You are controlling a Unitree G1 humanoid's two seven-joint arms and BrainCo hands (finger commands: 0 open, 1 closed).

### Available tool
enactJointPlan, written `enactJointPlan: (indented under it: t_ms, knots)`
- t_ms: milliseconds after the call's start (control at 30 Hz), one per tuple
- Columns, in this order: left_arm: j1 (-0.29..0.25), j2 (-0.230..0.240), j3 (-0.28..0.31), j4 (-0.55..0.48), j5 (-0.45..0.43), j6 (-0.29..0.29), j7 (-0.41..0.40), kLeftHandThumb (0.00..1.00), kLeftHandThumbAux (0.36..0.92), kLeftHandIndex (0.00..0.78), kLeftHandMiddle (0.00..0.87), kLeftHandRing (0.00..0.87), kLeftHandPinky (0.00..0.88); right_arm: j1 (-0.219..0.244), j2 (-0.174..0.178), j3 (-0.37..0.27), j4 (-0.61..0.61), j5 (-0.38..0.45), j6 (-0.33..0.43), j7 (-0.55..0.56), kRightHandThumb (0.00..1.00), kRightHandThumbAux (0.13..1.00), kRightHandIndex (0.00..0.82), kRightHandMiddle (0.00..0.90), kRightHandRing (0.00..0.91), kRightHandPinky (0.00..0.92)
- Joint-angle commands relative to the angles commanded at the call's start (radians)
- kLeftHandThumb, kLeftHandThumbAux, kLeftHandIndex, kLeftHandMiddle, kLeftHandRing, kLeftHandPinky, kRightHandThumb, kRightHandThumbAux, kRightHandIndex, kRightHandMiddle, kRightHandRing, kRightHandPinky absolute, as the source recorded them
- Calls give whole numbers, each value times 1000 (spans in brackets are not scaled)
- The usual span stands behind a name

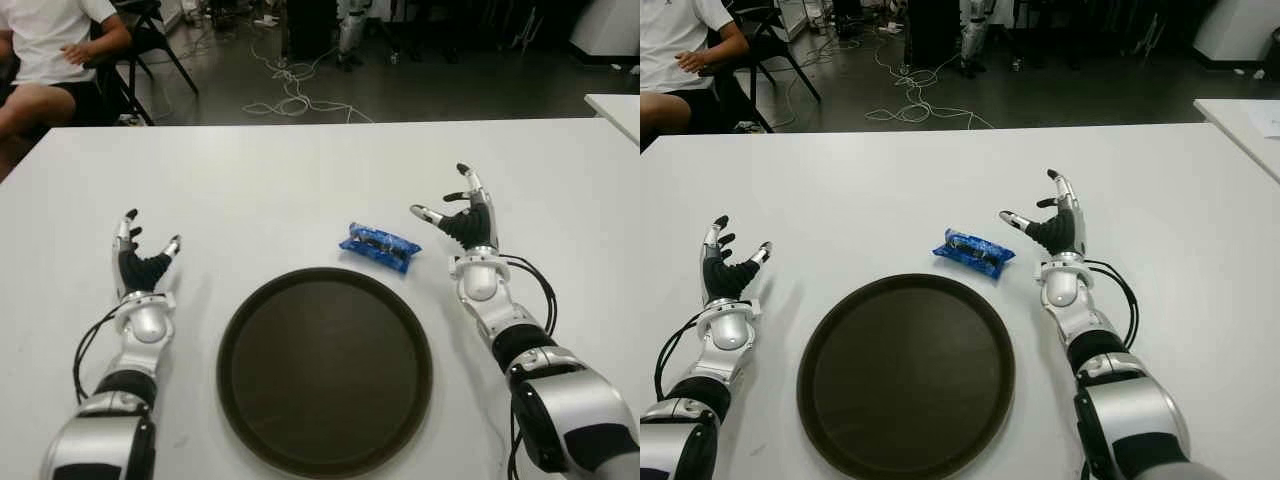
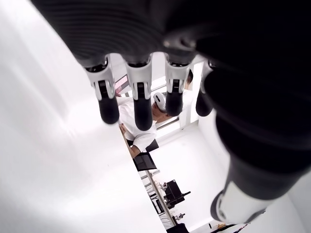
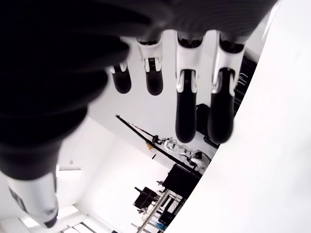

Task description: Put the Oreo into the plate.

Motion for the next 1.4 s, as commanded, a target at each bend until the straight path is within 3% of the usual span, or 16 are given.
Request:
enactJointPlan:
  t_ms: [200,333,500,567,733,833,1000,1033,1067,1133,1300,1400]
  knots:
    - [1,0,-1,1,1,-3,-1,242,772,123,100,111,140,1,5,-8,3,12,-10,4,0,690,38,617,801,780]
    - [1,-1,1,1,-3,-6,-6,230,778,121,93,104,138,0,5,-8,4,12,-9,5,0,707,35,563,807,789]
    - [0,-2,2,1,-2,-9,-1,262,782,126,115,130,174,0,4,-6,2,10,-4,13,0,708,32,399,712,606]
    - [-1,-1,1,1,-1,-8,3,267,782,127,116,132,175,0,3,-5,1,10,-3,16,0,703,31,321,618,509]
    - [-1,-1,0,2,1,-7,5,254,777,126,111,129,167,1,2,-1,0,6,-4,18,0,694,27,225,517,410]
    - [-1,-2,2,1,-3,-8,-1,248,778,127,110,131,179,3,2,0,-3,6,-14,20,0,678,28,150,341,272]
    - [-1,-2,5,0,-9,-5,-12,234,777,121,109,127,169,4,3,-2,-3,8,-26,21,0,651,23,91,330,282]
    - [-1,-2,5,0,-10,-5,-14,233,776,120,107,124,163,4,3,-2,-3,8,-27,21,0,658,25,124,403,386]
    - [-1,-3,6,0,-12,-4,-15,233,776,119,106,122,161,4,3,-2,-3,8,-26,20,0,661,26,136,430,424]
    - [-1,-4,8,0,-15,-3,-18,231,775,117,105,121,163,4,3,-2,-3,7,-24,18,0,679,30,280,626,636]
    - [-2,-5,9,1,-16,0,-17,229,773,110,104,120,162,2,2,-1,-4,5,-13,18,0,685,33,575,778,778]
    - [-2,-5,9,0,-15,-1,-15,228,771,109,103,119,160,2,3,1,-5,2,-7,13,0,680,30,658,808,809]
